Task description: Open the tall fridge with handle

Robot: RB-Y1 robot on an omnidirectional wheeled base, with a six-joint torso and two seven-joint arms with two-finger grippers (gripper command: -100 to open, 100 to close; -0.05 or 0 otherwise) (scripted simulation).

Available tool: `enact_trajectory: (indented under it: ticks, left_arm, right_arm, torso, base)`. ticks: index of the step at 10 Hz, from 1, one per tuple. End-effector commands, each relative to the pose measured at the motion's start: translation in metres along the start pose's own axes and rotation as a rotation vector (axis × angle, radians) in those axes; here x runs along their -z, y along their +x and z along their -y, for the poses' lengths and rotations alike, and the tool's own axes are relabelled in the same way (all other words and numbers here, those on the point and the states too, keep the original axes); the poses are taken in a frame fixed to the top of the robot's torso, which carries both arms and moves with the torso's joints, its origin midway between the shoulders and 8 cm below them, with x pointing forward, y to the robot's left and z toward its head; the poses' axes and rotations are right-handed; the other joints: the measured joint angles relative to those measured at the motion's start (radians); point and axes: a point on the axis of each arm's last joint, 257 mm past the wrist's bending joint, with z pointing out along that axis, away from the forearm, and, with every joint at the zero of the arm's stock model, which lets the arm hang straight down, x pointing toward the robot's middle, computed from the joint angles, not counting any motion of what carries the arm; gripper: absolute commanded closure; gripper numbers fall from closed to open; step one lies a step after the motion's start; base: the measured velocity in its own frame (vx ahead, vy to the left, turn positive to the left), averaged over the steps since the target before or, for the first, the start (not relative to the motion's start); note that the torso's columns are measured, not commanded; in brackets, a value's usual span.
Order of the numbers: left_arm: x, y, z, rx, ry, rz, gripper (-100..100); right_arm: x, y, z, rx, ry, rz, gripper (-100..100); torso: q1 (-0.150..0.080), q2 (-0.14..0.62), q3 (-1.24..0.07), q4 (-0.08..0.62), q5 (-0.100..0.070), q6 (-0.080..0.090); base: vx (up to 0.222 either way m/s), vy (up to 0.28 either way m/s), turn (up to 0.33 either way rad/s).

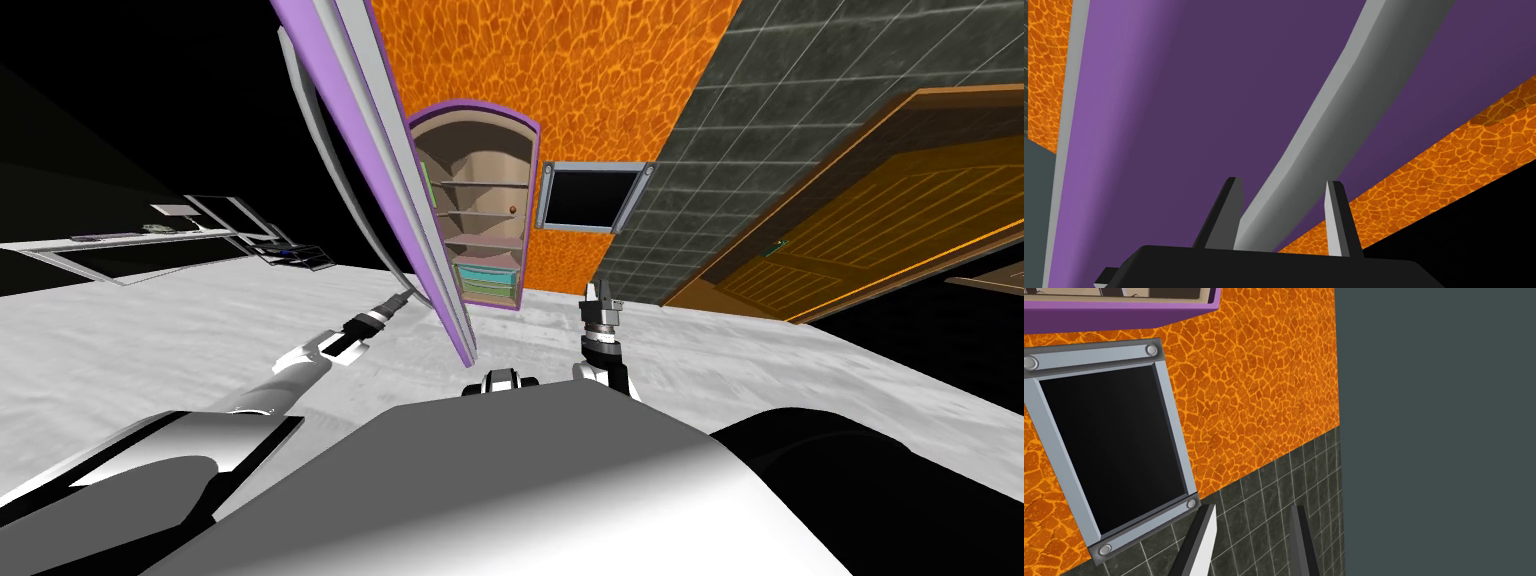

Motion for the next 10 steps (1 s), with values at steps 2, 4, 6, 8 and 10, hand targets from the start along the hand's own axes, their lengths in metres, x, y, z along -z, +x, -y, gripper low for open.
enact_trajectory:
  ticks: [2, 4, 6, 8, 10]
  left_arm:
    - [-0.001, -0.002, 0.016, 0.001, 0.052, -0.016, 100]
    - [0.001, 0.003, 0.025, 0.005, 0.083, -0.039, 100]
    - [0.003, 0.009, 0.033, 0.009, 0.115, -0.062, 100]
    - [0.006, 0.015, 0.042, 0.015, 0.146, -0.086, 100]
    - [0.013, 0.008, 0.046, 0.020, 0.157, -0.116, -100]
  right_arm:
    - [0.000, 0.000, 0.000, 0.000, 0.000, 0.000, 0]
    - [0.000, 0.000, 0.000, 0.000, 0.000, 0.000, 0]
    - [0.000, 0.000, 0.000, 0.000, 0.000, 0.000, 0]
    - [0.000, 0.000, 0.000, 0.000, 0.000, 0.000, 0]
    - [0.000, 0.000, 0.000, 0.000, 0.000, 0.000, 0]
  torso:
    - [-0.003, -0.003, -0.002, 0.000, -0.001, 0.003]
    - [-0.004, -0.003, -0.002, 0.000, -0.002, 0.003]
    - [-0.005, -0.005, -0.004, 0.000, -0.002, 0.005]
    - [-0.007, -0.004, -0.003, -0.001, -0.002, 0.005]
    - [-0.005, 0.000, -0.001, 0.000, -0.001, 0.003]
  base:
    - [-0.011, 0.232, 0.004]
    - [-0.003, 0.249, -0.007]
    - [0.001, 0.237, -0.001]
    - [-0.004, 0.243, -0.009]
    - [-0.029, 0.205, -0.003]
